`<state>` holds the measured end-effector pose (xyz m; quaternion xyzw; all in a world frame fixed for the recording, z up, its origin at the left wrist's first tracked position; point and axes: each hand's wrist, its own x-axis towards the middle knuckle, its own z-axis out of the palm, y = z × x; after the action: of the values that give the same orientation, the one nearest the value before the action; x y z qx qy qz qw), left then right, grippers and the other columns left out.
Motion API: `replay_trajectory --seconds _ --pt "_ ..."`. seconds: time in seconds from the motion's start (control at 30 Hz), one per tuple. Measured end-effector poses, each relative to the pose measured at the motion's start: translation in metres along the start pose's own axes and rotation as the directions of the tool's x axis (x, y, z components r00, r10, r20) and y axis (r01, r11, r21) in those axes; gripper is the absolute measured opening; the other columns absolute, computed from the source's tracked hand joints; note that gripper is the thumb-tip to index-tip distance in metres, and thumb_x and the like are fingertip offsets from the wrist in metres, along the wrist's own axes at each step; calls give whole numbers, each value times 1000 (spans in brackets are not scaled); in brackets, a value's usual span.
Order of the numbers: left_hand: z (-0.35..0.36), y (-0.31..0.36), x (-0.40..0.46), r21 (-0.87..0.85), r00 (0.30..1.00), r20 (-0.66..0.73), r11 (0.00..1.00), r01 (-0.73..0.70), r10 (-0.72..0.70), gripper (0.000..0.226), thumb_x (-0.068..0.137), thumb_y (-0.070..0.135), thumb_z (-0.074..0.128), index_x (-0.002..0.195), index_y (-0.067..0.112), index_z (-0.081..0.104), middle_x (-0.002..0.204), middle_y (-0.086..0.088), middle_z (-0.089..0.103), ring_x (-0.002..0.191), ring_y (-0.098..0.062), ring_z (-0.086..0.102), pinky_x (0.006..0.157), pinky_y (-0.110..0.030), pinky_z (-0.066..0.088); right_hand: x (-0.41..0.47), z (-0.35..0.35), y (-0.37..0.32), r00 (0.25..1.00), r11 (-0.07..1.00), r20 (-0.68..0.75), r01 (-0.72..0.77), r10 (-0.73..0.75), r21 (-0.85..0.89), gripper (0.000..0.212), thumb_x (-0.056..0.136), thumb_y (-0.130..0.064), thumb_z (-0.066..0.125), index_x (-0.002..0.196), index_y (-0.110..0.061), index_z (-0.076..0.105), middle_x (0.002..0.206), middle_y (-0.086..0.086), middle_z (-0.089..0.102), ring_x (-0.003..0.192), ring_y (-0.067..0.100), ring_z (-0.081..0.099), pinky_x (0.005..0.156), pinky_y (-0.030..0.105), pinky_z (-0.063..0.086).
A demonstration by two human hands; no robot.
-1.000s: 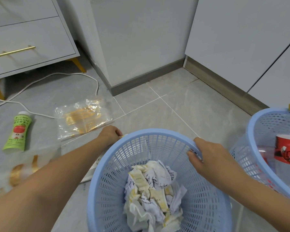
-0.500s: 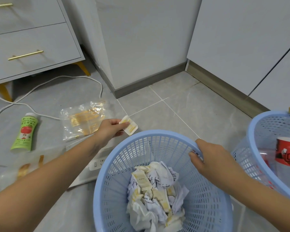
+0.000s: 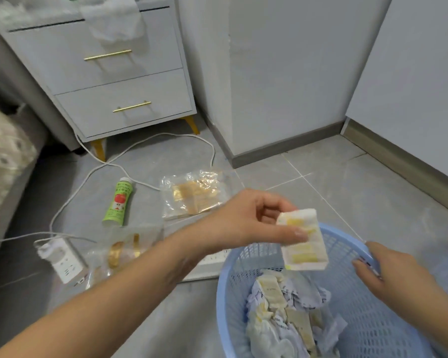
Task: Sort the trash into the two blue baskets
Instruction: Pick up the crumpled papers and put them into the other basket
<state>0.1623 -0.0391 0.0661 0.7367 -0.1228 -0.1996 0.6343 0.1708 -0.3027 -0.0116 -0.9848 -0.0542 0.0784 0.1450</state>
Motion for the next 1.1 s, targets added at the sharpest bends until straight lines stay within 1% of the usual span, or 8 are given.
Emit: replay_trajectory --seconds 0.17,0.3,0.57,0.67,0.73,0.8,0.97,1.1 --pt "28 -18 3 158 995 63 985 62 -73 23 79 10 75 101 4 70 81 -3 70 69 -4 61 69 -17 52 -1 -1 -4 1000 999 17 26 -25 -32 31 90 -32 53 67 -20 34 57 -6 45 53 15 41 46 21 26" --pt "22 -24 6 122 994 -71 988 92 -84 18 81 10 74 98 9 72 90 -12 73 78 -12 64 81 -31 56 -2 -2 -7 999 998 25 39 -38 -56 33 90 -31 52 66 -20 32 55 -7 40 53 19 40 47 29 27" --pt "-11 -39 -1 -17 940 -324 994 105 -105 4 81 12 73 84 14 72 70 2 71 67 -9 66 61 -23 55 -6 -1 -7 998 995 11 70 -70 -64 21 92 -30 49 80 -15 42 59 -10 40 51 8 39 46 20 26" --pt "-46 -56 0 -123 814 -564 989 84 -139 2 84 14 70 82 15 70 74 2 69 68 -11 64 60 -23 53 -8 -2 -8 997 995 32 69 -67 -66 20 93 -30 46 83 -14 44 61 -8 45 54 9 45 47 21 29" --pt "-77 -79 1 -333 694 -662 941 66 -283 5 85 17 69 88 13 68 87 -2 66 74 -12 62 62 -23 51 -9 -2 -7 997 995 40 72 -70 -66 20 93 -30 45 83 -13 45 63 -6 48 56 10 47 48 22 32" --pt "-108 -112 1 -471 595 -685 879 77 -419 19 84 19 70 100 9 66 102 -6 63 87 -15 60 66 -25 50 -10 -2 -5 996 995 54 69 -66 -76 21 94 -31 44 80 -15 42 63 -6 49 56 8 47 47 21 32" --pt "-149 -183 -6 -450 355 -768 843 294 -533 50 78 29 76 119 5 59 122 -10 59 103 -22 54 84 -34 51 -11 -2 -5 997 997 77 31 -26 -64 30 93 -32 44 69 -23 31 62 -5 49 56 8 48 48 22 33" --pt "-161 -212 -4 -516 276 -724 762 392 -632 65 72 38 80 124 5 57 134 -18 54 116 -35 56 91 -40 50 -12 2 -7 997 997 65 34 -30 -63 21 93 -36 41 83 -18 42 66 -5 53 63 9 54 58 26 44"
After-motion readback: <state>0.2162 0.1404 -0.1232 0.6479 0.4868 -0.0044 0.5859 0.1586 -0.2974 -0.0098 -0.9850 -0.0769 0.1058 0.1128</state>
